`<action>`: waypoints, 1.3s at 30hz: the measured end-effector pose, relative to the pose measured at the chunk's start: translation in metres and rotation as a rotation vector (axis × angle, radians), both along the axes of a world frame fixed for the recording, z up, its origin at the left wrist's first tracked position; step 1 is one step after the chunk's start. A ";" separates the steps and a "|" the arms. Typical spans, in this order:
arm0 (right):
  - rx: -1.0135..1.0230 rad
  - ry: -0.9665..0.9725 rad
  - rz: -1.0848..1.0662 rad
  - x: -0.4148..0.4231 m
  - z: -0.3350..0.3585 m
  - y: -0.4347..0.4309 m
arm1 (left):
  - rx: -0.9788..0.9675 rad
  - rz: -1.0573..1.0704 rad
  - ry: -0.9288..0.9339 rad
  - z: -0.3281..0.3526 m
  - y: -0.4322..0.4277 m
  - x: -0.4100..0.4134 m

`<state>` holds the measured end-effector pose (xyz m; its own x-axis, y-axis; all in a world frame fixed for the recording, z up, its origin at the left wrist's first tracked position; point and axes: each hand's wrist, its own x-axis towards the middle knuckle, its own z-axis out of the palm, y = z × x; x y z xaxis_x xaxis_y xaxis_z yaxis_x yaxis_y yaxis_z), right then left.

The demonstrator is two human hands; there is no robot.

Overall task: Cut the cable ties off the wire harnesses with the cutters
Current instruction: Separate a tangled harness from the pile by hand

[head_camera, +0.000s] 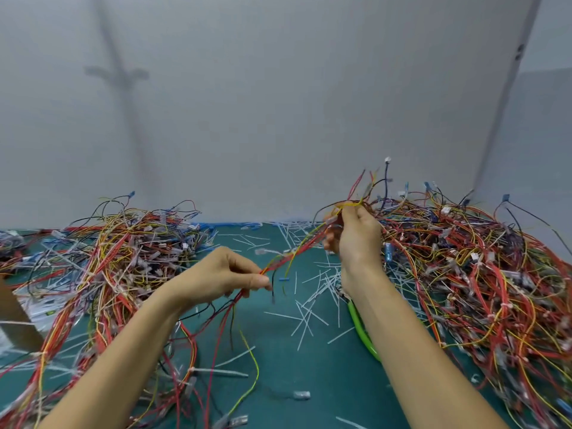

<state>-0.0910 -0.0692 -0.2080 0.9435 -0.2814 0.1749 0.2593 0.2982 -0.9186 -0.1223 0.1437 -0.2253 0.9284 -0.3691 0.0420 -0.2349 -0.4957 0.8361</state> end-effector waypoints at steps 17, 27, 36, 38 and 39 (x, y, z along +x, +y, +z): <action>-0.459 -0.014 0.441 -0.025 -0.010 0.002 | -0.738 0.297 -0.296 0.038 -0.070 0.017; -0.373 0.116 0.374 -0.014 -0.015 -0.021 | -0.244 0.177 -0.374 0.015 -0.083 0.018; -0.377 0.212 0.341 0.006 -0.021 -0.027 | 0.568 -0.177 -0.501 -0.039 -0.096 0.025; -0.382 0.220 0.310 0.009 -0.026 -0.026 | 0.661 -0.178 -0.496 -0.043 -0.094 0.027; -0.358 0.224 0.335 0.010 -0.029 -0.026 | 0.631 -0.189 -0.445 -0.042 -0.092 0.028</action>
<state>-0.0809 -0.0949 -0.2368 0.9966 0.0822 -0.0107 -0.0099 -0.0109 -0.9999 -0.0943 0.0517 -0.2678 0.7929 -0.5964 0.1247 -0.6083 -0.7630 0.2186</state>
